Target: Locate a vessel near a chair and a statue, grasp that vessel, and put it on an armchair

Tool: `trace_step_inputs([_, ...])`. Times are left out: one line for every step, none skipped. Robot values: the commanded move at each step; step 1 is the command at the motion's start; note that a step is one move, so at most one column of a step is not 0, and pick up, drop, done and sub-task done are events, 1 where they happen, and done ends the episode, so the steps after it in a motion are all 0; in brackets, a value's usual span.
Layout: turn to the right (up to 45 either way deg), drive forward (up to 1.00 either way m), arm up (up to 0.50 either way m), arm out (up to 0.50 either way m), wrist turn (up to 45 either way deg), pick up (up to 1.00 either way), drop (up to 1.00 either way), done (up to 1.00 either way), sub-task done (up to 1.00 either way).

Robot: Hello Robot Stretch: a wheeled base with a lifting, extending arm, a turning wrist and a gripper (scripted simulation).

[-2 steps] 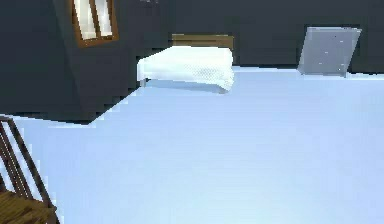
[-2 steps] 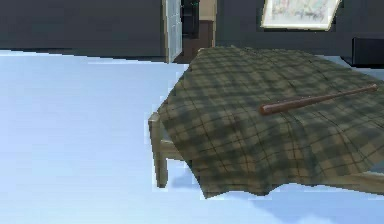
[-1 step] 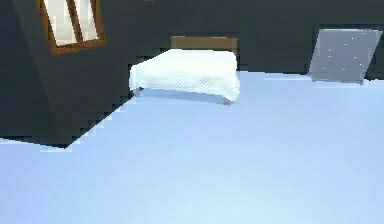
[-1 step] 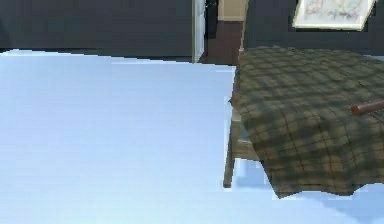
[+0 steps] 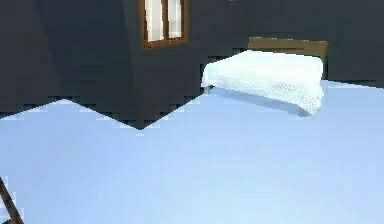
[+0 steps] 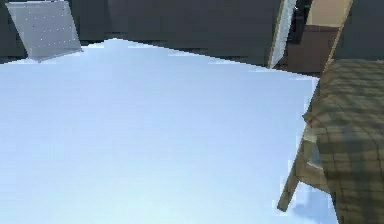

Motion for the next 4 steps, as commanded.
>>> trace_step_inputs([0.0,0.80,0.00,0.00,0.0,0.00,0.00,0.00,0.00])
trace_step_inputs([-45.0,0.00,0.00,0.00,0.0,0.00,0.00,0.00,0.00])
trace_step_inputs([-3.0,0.00,0.00,0.00,0.0,0.00,0.00,0.00,0.00])
trace_step_inputs([0.0,1.00,0.00,0.00,0.0,0.00,0.00,0.00,0.00])
